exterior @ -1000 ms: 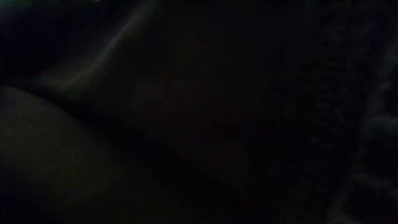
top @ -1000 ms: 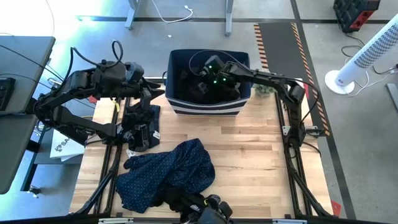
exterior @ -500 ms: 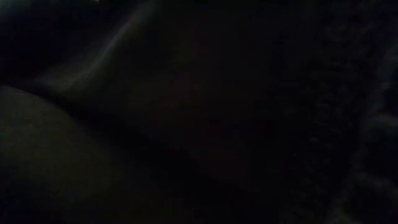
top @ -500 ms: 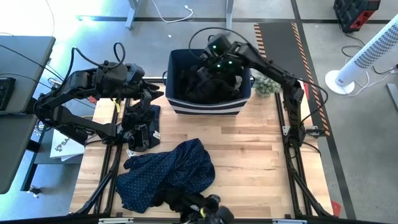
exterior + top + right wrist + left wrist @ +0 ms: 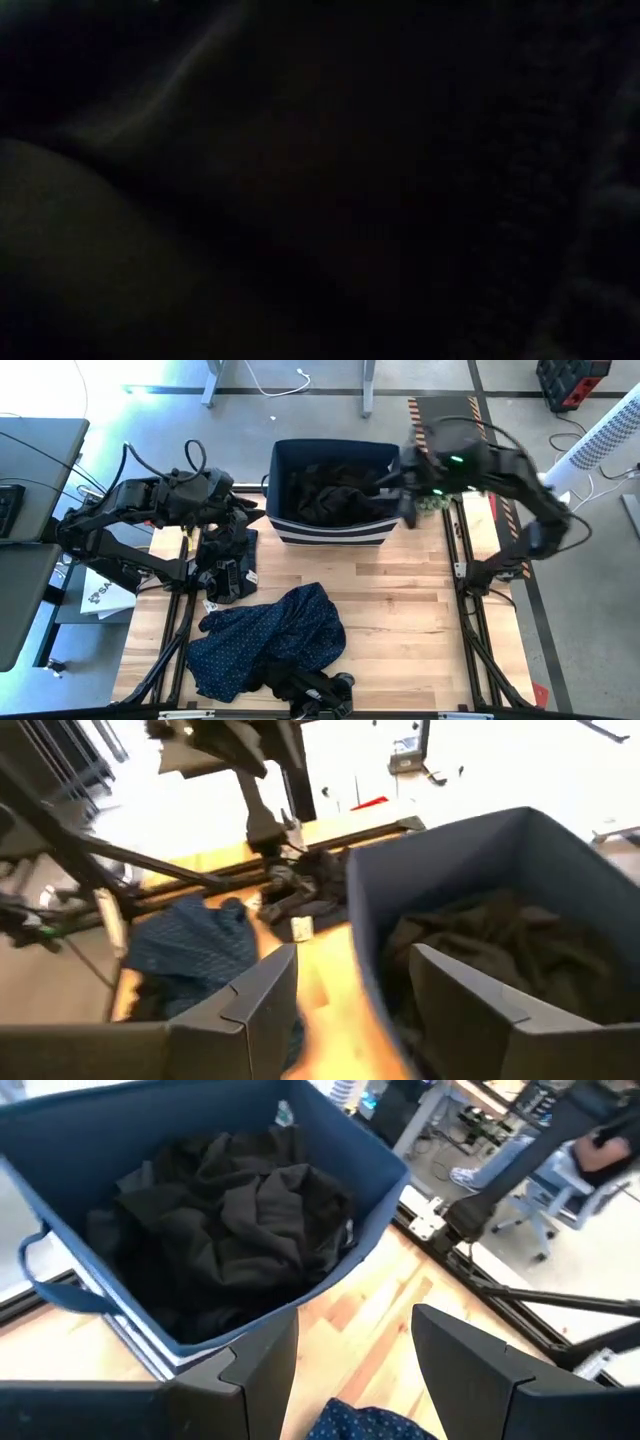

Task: Sort clothes
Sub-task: Put the blue dress into the laundry bin

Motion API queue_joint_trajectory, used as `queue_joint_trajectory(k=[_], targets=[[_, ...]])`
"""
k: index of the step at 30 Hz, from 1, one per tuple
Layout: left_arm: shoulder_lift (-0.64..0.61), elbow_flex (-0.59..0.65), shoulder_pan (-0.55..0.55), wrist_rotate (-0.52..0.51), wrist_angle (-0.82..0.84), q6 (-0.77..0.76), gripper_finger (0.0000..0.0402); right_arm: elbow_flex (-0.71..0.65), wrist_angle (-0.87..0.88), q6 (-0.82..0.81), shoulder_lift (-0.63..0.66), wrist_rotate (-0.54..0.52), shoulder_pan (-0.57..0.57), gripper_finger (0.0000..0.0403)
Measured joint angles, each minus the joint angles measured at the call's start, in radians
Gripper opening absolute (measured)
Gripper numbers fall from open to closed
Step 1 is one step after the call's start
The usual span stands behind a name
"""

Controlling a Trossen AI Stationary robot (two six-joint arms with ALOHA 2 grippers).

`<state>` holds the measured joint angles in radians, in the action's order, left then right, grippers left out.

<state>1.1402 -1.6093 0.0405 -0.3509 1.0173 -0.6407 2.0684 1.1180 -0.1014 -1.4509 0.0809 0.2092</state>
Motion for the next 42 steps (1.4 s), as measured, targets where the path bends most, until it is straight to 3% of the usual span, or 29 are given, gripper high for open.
queue_joint_trajectory(k=[6, 11, 14, 17, 20, 26, 30, 34, 42], targets=[[0.019, 0.066, -0.033, -0.019, 0.009, -0.08, 0.0193, -0.195, -0.007, -0.136, 0.234, -0.123, -0.111, 0.0193], [0.053, 0.148, -0.056, -0.008, 0.001, -0.275, 0.0193, -0.38, -0.048, -0.249, 0.384, -0.191, -0.166, 0.0193], [0.087, 0.201, -0.057, 0.056, 0.008, -0.379, 0.0193, -0.485, -0.106, -0.3, 0.448, -0.186, -0.19, 0.0193], [0.132, 0.239, -0.066, 0.162, 0.008, -0.353, 0.0193, -0.58, -0.166, -0.34, 0.489, -0.182, -0.215, 0.0193], [0.195, 0.25, -0.105, 0.242, 0.028, -0.254, 0.0193, -0.655, -0.23, -0.387, 0.506, -0.18, -0.236, 0.0193], [0.345, 0.25, -0.199, 0.285, 0.106, -0.024, 0.0193, -0.746, -0.372, -0.488, 0.49, -0.179, -0.267, 0.0193], [0.457, 0.25, -0.218, 0.423, 0.18, 0.034, 0.0193, -0.767, -0.442, -0.529, 0.46, -0.179, -0.27, 0.0193], [0.535, 0.274, -0.251, 0.436, 0.2, 0.09, 0.0193, -0.77, -0.491, -0.554, 0.419, -0.179, -0.27, 0.0193], [0.549, 0.576, -0.269, 0.566, -0.171, 0.065, 0.0193, -0.77, -0.545, -0.643, 0.356, -0.179, -0.271, 0.0193]])
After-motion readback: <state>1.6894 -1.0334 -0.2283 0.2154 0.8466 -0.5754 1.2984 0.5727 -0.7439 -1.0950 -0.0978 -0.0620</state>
